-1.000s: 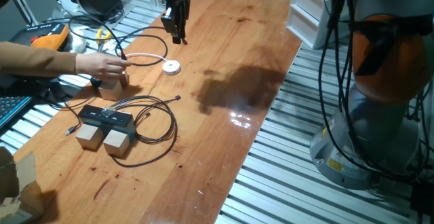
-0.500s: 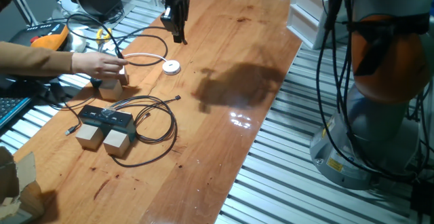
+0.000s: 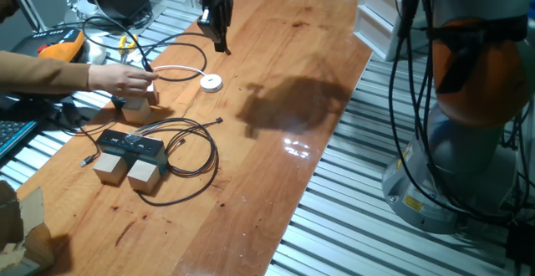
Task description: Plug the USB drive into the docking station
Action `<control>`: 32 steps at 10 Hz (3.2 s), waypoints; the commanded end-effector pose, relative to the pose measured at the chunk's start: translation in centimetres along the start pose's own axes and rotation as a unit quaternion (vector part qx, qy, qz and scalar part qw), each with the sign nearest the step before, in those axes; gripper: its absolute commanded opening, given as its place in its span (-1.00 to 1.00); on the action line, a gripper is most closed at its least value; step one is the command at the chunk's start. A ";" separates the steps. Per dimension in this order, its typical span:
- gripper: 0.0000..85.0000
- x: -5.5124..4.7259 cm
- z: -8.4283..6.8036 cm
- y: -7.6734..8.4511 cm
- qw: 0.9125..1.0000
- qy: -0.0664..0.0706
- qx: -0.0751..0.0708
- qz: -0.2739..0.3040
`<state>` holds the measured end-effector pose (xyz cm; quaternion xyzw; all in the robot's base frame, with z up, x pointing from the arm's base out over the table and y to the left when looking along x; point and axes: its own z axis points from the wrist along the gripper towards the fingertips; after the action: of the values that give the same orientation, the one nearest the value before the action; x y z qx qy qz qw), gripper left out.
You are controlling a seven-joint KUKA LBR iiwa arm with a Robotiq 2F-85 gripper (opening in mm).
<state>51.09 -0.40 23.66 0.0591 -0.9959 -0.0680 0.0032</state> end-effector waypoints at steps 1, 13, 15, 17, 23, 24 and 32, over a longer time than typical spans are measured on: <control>-0.60 0.0 0.0 0.0 1.000 -0.003 0.001 0.003; -0.20 -8.6 -0.1 1.6 0.999 -0.036 0.026 0.016; -0.20 -10.5 1.8 2.3 0.998 -0.060 0.036 0.012; -0.20 -11.3 3.1 1.9 0.997 -0.073 0.021 0.012; -0.20 -11.9 4.8 1.7 0.998 -0.050 0.027 0.005; -0.20 -12.1 5.4 1.6 0.998 -0.054 0.026 0.002; -0.20 -12.2 5.7 1.6 0.998 -0.063 0.026 -0.007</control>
<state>62.93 3.36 18.28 0.0617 -0.9952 -0.0458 -0.0612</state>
